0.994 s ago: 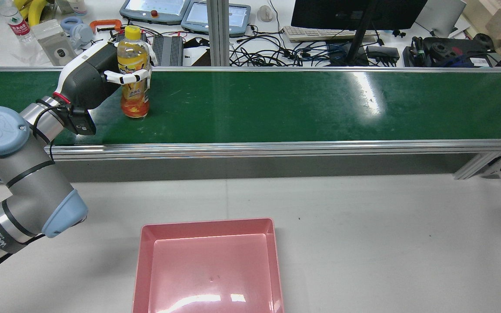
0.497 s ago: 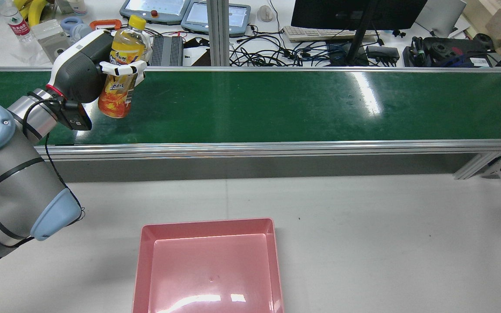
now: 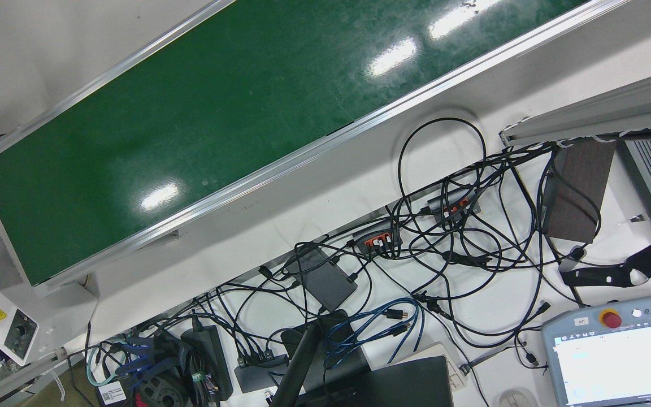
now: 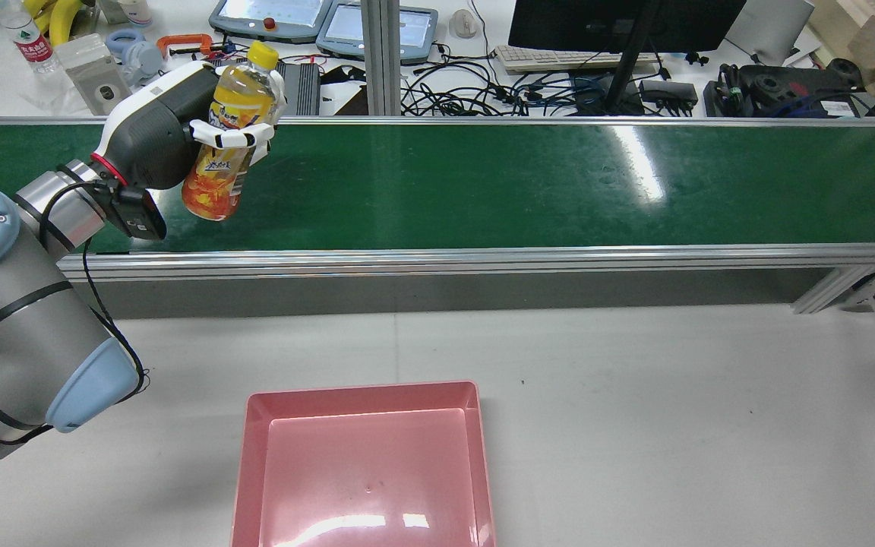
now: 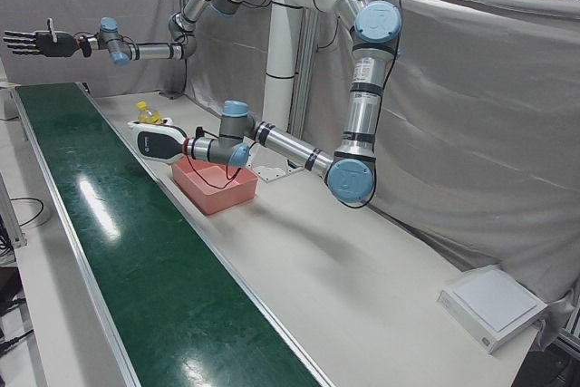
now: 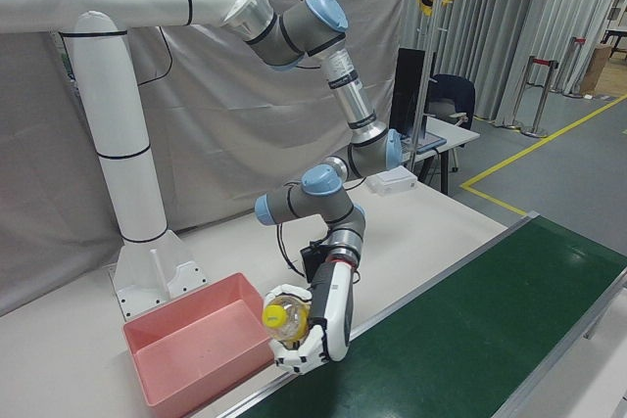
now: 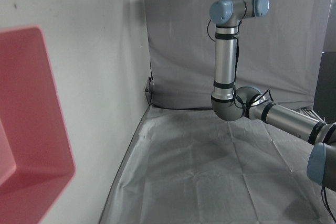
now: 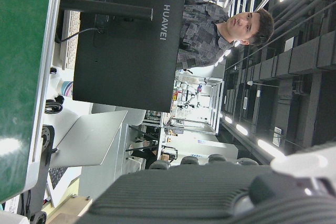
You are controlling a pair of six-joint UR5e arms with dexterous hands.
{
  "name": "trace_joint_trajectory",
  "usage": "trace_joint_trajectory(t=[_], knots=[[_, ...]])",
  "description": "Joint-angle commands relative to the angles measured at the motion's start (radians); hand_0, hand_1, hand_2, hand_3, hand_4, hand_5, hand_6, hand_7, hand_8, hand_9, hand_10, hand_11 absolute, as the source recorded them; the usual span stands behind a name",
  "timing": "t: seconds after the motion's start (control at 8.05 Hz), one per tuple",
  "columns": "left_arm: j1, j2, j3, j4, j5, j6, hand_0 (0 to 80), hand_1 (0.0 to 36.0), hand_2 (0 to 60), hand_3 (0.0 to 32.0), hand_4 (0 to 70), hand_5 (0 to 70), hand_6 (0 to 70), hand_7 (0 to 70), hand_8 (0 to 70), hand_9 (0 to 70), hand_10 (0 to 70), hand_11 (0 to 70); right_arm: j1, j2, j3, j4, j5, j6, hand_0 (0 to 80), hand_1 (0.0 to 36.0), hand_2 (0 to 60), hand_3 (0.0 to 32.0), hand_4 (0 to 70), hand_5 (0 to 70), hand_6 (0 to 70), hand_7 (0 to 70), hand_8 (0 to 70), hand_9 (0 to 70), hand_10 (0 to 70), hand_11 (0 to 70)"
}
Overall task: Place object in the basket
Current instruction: 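Lift the bottle off the belt and carry it over the pink tray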
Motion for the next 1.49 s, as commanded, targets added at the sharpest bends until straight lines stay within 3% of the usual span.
trace_joint_trajectory(t=[0.0,0.25,0.37,0.5,0.62,0.75,0.87,1.37], knots=[[0.199,0.002,-0.093,0.069,0.006,0.099,46.9,22.9,60.0,0.0,39.8,58.8,48.2,63.6,53.5,70.0,56.6,70.0,0.000,0.000,0.000,0.000,0.000,0.000,0.0,0.0,0.0,0.0,0.0,0.0,0.0,0.0,0.0,0.0,0.0,0.0],[0.276,-0.010,-0.133,0.208,0.023,0.179,46.2,21.3,60.0,0.0,39.2,55.7,48.6,63.6,53.3,70.0,57.2,70.0,0.000,0.000,-0.002,0.000,0.000,0.000,0.0,0.0,0.0,0.0,0.0,0.0,0.0,0.0,0.0,0.0,0.0,0.0],[0.279,-0.007,-0.136,0.211,0.028,0.190,45.9,19.6,60.0,0.0,37.4,51.3,45.9,60.6,50.5,69.3,53.9,70.0,0.000,0.000,0.000,0.000,0.000,0.000,0.0,0.0,0.0,0.0,0.0,0.0,0.0,0.0,0.0,0.0,0.0,0.0],[0.279,-0.004,-0.141,0.186,0.052,0.190,45.9,11.1,28.1,0.0,26.7,27.4,19.5,34.1,29.0,42.0,34.0,48.9,0.000,-0.001,-0.002,0.000,0.000,0.000,0.0,0.0,0.0,0.0,0.0,0.0,0.0,0.0,0.0,0.0,0.0,0.0],[0.281,-0.003,-0.144,0.162,0.063,0.191,46.4,8.0,0.6,0.0,10.7,17.0,5.6,13.3,11.4,17.7,24.0,35.9,0.000,-0.002,-0.002,0.000,0.000,0.000,0.0,0.0,0.0,0.0,0.0,0.0,0.0,0.0,0.0,0.0,0.0,0.0],[0.281,-0.001,-0.146,0.159,0.064,0.191,47.9,9.8,0.0,0.0,6.5,10.9,0.7,4.1,3.4,7.0,13.1,20.4,0.000,-0.002,-0.002,0.000,0.000,-0.002,0.0,0.0,0.0,0.0,0.0,0.0,0.0,0.0,0.0,0.0,0.0,0.0],[0.281,-0.001,-0.149,0.159,0.064,0.191,48.7,10.7,0.0,0.0,4.7,4.3,0.0,1.5,0.2,2.6,8.5,14.0,0.000,-0.002,-0.002,0.000,0.000,-0.002,0.0,0.0,0.0,0.0,0.0,0.0,0.0,0.0,0.0,0.0,0.0,0.0],[0.276,0.005,-0.150,0.166,0.064,0.191,49.9,11.1,0.0,0.0,0.0,1.3,0.0,0.7,0.0,1.2,6.9,11.9,0.000,0.000,-0.002,0.000,0.000,-0.002,0.0,0.0,0.0,0.0,0.0,0.0,0.0,0.0,0.0,0.0,0.0,0.0]])
